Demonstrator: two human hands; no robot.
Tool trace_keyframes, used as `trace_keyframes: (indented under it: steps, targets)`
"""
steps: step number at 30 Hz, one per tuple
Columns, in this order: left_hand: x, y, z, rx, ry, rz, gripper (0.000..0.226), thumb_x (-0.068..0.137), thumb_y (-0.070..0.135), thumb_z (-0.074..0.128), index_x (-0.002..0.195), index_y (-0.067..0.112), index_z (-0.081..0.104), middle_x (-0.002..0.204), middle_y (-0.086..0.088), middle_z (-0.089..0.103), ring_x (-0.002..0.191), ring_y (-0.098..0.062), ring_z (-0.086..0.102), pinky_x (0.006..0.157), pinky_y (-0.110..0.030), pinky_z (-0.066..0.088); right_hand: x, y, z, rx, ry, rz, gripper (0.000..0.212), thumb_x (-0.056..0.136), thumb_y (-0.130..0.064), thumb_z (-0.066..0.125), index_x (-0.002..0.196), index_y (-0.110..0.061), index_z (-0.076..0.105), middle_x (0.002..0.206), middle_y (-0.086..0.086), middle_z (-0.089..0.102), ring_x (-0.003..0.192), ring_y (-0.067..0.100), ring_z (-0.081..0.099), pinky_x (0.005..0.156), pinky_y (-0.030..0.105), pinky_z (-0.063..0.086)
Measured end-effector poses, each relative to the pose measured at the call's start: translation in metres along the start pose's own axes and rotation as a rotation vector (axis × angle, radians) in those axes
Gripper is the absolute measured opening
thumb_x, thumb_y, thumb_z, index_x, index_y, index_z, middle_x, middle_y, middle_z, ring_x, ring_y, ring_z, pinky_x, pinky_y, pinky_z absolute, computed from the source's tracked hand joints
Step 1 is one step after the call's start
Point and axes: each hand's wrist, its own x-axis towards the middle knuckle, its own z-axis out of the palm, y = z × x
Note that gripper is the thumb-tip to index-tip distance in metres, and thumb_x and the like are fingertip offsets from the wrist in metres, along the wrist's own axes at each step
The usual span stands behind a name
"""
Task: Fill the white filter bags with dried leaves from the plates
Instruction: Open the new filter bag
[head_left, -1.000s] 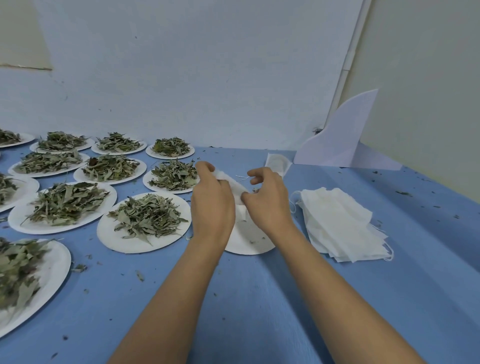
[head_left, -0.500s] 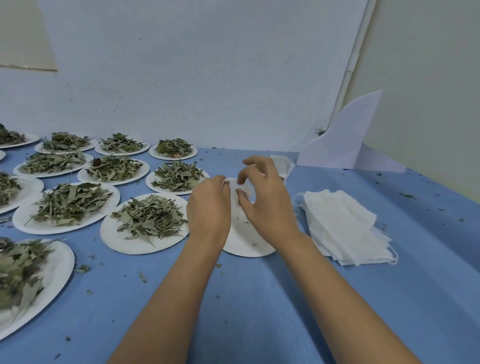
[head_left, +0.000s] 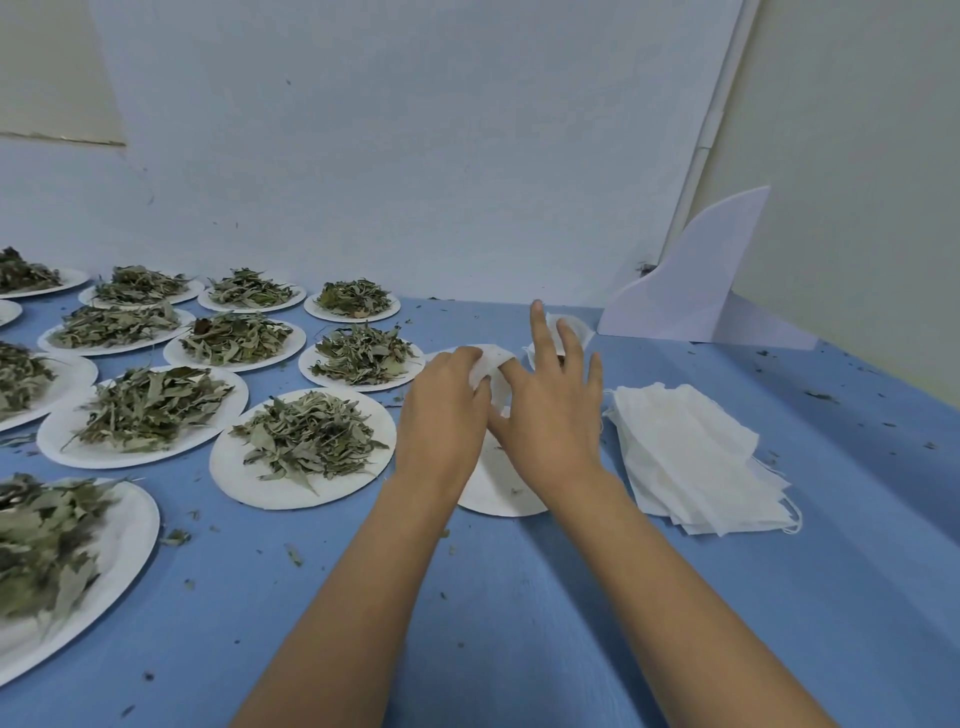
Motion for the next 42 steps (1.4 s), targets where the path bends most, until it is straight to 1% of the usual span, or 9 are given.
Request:
trace_keyframes:
  steps: [3, 6, 9, 14, 18, 22, 28, 34, 42]
  targets:
    - [0.002, -0.002, -0.002, -0.047, 0.044, -0.007, 0.034, 0.095, 0.009, 0.047, 0.128, 0.008, 0.056, 0.117, -0.010, 0.063, 0.106, -0.026, 0.057, 0.091, -0.037, 0.044, 0.000, 0.000, -0.002, 0.086, 0.032, -0.028, 0.035, 0.091, -0.042, 0.056, 0.124, -0.030, 0.059, 0.161, 0.000, 0.007, 0.144, 0.023, 0.010, 0.114, 0.046, 0.016]
    - [0.007, -0.009, -0.014, -0.085, 0.158, -0.025, 0.033, 0.096, 0.007, 0.044, 0.127, 0.005, 0.058, 0.117, -0.012, 0.065, 0.105, -0.024, 0.060, 0.085, -0.021, 0.041, -0.001, -0.010, -0.011, 0.712, 0.108, -0.022, 0.024, 0.085, -0.021, 0.067, 0.107, -0.029, 0.069, 0.145, -0.009, 0.041, 0.131, 0.012, 0.036, 0.102, 0.023, 0.032]
    - [0.014, -0.018, -0.033, -0.186, 0.300, -0.103, 0.034, 0.097, 0.009, 0.043, 0.125, 0.007, 0.061, 0.111, -0.010, 0.068, 0.095, -0.024, 0.064, 0.085, -0.029, 0.049, 0.001, -0.024, -0.020, 1.273, 0.200, 0.208, 0.016, 0.085, -0.013, 0.063, 0.090, -0.027, 0.064, 0.105, -0.022, 0.063, 0.090, 0.003, 0.063, 0.074, 0.020, 0.049]
    - [0.024, -0.038, -0.067, -0.318, 0.466, -0.175, 0.030, 0.098, 0.014, 0.045, 0.122, 0.012, 0.063, 0.101, 0.004, 0.066, 0.082, -0.017, 0.066, 0.073, -0.026, 0.055, 0.016, -0.035, -0.013, 0.962, -0.262, 0.337, 0.014, 0.087, -0.010, 0.058, 0.097, -0.014, 0.067, 0.083, -0.005, 0.064, 0.049, 0.006, 0.058, 0.042, 0.007, 0.036]
    - [0.028, -0.051, -0.077, -0.354, 0.485, -0.217, 0.029, 0.099, 0.016, 0.045, 0.121, 0.013, 0.064, 0.099, 0.007, 0.063, 0.080, -0.012, 0.065, 0.069, -0.021, 0.056, 0.036, -0.062, -0.005, 0.730, -0.473, 0.258, 0.017, 0.088, -0.015, 0.062, 0.085, 0.002, 0.066, 0.081, 0.010, 0.065, 0.052, 0.018, 0.054, 0.045, 0.016, 0.040]
    - [0.030, -0.054, -0.077, -0.371, 0.483, -0.241, 0.029, 0.099, 0.016, 0.045, 0.121, 0.013, 0.064, 0.103, 0.003, 0.064, 0.089, -0.020, 0.066, 0.077, -0.032, 0.057, 0.053, -0.077, 0.001, 0.669, -0.690, 0.281, 0.032, 0.089, -0.020, 0.066, 0.068, -0.007, 0.046, 0.087, 0.018, 0.064, 0.046, 0.016, 0.047, 0.044, 0.022, 0.037]
    - [0.035, -0.056, -0.077, -0.375, 0.495, -0.232, 0.027, 0.098, 0.015, 0.045, 0.114, 0.013, 0.066, 0.089, 0.012, 0.062, 0.070, -0.001, 0.062, 0.071, -0.031, 0.058, 0.057, -0.083, 0.007, 0.627, -0.747, 0.334, 0.040, 0.085, -0.016, 0.071, 0.066, -0.011, 0.036, 0.058, 0.007, 0.045, 0.043, 0.016, 0.039, 0.031, 0.011, 0.027]
    - [0.035, -0.061, -0.077, -0.342, 0.474, -0.220, 0.027, 0.098, 0.014, 0.043, 0.115, 0.012, 0.065, 0.089, 0.008, 0.062, 0.075, -0.020, 0.066, 0.066, -0.029, 0.053, 0.054, -0.082, 0.016, 0.666, -0.785, 0.364, 0.037, 0.084, -0.011, 0.070, 0.063, -0.008, 0.040, 0.054, 0.008, 0.046, 0.044, 0.016, 0.038, 0.041, 0.023, 0.031]
    - [0.036, -0.062, -0.077, -0.354, 0.489, -0.231, 0.027, 0.099, 0.013, 0.042, 0.114, 0.011, 0.064, 0.089, 0.009, 0.058, 0.076, -0.016, 0.065, 0.072, -0.035, 0.056, 0.056, -0.068, 0.022, 0.913, -0.858, 0.541, 0.030, 0.094, 0.001, 0.053, 0.067, -0.007, 0.041, 0.055, 0.005, 0.038, 0.041, 0.011, 0.032, 0.033, 0.012, 0.018]
